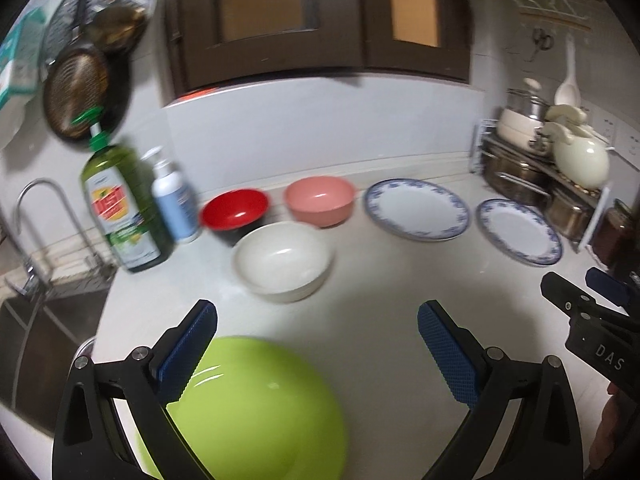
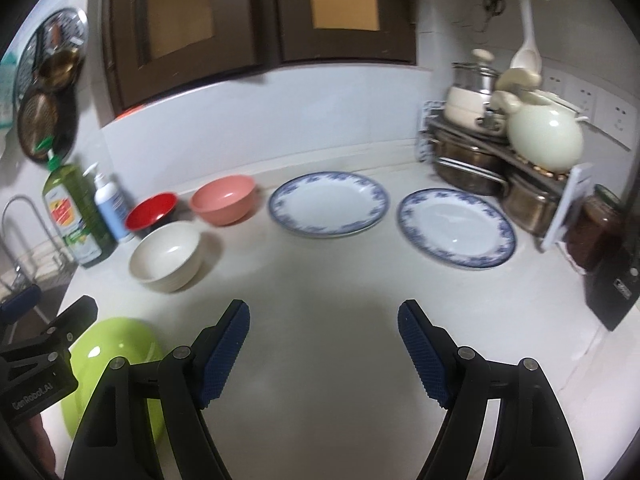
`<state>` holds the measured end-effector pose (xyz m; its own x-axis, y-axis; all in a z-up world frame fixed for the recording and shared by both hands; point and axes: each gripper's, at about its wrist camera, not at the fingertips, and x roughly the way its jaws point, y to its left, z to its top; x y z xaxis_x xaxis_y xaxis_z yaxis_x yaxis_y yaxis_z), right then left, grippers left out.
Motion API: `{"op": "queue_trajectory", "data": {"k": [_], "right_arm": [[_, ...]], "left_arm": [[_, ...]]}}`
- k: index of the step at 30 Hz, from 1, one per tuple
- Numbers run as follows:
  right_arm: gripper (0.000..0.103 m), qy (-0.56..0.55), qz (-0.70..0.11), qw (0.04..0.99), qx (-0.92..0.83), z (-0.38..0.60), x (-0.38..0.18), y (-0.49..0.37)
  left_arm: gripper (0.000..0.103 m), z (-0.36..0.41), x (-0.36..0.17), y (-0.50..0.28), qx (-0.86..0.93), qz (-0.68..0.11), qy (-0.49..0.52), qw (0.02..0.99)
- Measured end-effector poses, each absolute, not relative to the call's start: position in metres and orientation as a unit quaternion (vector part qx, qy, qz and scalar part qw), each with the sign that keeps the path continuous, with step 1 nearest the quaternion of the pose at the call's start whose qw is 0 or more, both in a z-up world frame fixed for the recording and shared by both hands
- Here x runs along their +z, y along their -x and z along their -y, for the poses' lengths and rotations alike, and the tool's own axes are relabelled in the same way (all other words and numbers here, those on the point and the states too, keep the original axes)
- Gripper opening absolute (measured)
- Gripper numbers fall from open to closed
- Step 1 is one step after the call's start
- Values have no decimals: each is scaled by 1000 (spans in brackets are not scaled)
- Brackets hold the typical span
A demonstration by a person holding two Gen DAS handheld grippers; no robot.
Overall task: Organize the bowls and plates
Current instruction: 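Move both tools to the larger blue-and-white plate by the pot rack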
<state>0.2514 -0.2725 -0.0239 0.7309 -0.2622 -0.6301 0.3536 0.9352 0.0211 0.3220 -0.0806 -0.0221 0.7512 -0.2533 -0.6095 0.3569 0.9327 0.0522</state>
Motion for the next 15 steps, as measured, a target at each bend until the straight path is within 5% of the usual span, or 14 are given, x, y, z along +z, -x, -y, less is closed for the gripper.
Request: {"op": "queue_trajectory", "data": {"k": [15], "right_arm": [[77,-109,-295,918,-240,366,-1,-225]], "left_arm": [[101,196,8,-331,-247,-283,-99,922]]}}
